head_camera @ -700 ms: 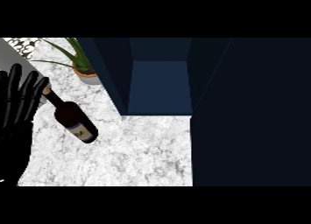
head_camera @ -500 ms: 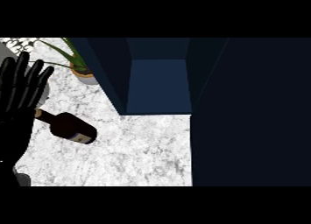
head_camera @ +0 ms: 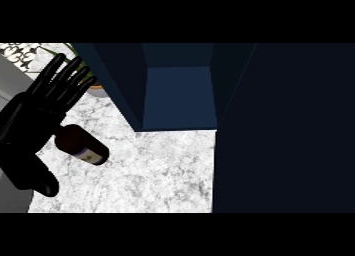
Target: Pick up the wine, place it into the cabinet and close the cabinet
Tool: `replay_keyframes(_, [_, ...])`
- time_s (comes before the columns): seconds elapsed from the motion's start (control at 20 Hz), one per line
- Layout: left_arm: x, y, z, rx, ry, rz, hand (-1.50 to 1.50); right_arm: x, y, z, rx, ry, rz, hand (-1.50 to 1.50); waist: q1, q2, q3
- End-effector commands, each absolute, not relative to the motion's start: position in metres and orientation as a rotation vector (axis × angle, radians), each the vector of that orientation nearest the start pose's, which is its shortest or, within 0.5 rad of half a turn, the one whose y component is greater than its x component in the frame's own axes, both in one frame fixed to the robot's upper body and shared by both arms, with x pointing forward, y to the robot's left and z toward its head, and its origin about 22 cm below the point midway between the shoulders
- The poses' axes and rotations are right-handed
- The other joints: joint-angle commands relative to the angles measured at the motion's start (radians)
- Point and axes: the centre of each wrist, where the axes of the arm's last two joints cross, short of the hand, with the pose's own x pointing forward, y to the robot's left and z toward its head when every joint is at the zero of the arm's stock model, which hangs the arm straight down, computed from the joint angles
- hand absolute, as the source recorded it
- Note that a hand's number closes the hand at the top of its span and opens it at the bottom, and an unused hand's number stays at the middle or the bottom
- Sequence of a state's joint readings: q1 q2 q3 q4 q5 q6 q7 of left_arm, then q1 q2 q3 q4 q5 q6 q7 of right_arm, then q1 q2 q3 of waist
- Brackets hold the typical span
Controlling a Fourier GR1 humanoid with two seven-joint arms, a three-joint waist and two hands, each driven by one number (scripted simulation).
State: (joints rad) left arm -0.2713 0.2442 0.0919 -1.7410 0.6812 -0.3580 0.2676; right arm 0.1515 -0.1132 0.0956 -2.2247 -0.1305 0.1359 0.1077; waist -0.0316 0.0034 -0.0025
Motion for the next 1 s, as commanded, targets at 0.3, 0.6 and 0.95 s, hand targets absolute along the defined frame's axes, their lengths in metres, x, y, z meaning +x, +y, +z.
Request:
replay_keyframes(0.3, [0.321, 0.277, 0.157, -0.824, -1.606, -0.203, -1.5, 0.153, -0.236, 0.157, 0.219, -1.912, 0.217, -1.5, 0.027, -0.004, 0.002])
replay_keyframes(0.6, [0.308, 0.279, 0.161, -0.809, -1.64, -0.205, -1.5, 0.156, -0.243, 0.166, 0.214, -1.91, 0.21, -1.5, 0.031, -0.004, 0.002])
replay_keyframes(0.95, [0.301, 0.288, 0.176, -0.812, -1.638, -0.206, -1.5, 0.143, -0.256, 0.173, 0.228, -1.905, 0.217, -1.5, 0.028, -0.005, 0.003])
